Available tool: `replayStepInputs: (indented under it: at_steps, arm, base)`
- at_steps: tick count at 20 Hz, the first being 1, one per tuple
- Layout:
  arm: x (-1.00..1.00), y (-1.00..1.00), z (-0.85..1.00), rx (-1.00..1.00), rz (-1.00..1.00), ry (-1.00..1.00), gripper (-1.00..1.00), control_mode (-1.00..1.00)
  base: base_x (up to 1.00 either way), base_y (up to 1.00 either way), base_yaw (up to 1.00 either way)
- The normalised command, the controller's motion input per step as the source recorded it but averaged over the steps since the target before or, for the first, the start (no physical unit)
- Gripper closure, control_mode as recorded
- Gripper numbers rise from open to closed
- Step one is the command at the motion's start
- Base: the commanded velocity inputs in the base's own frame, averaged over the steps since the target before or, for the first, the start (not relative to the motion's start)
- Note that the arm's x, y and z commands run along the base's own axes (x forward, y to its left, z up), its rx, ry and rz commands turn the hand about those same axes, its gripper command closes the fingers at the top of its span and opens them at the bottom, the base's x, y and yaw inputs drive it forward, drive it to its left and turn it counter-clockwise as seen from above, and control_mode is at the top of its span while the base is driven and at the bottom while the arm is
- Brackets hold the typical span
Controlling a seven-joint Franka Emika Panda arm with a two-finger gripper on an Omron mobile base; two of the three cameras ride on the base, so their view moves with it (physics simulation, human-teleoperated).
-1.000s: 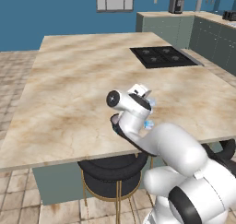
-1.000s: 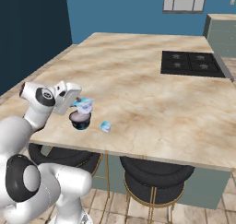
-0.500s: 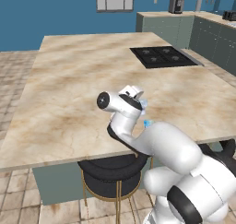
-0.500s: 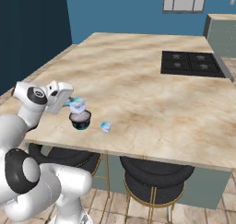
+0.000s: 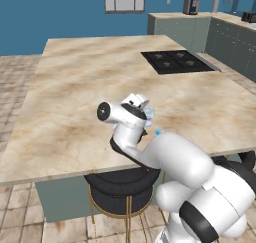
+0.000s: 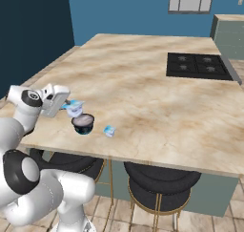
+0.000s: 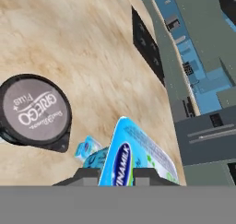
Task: Stack the yogurt containers by placing the smaller containers on top of the larger containers.
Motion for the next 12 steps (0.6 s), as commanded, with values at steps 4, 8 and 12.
replayStepInputs:
  at_steps: [4,8,12]
  arm:
    - [0.0,0.07,-0.06,0.02,0.0,-0.07,1.0,-1.0]
    - [0.0,0.06,-0.08,0.04,0.0,-0.1,1.0,-1.0]
    - [0.0,0.03,-0.03,0.07,0.0,-0.12,1.0,-1.0]
  base:
    - [0.0,0.0,0.0]
    - [0.0,0.0,0.0]
    - [0.0,0.0,0.0]
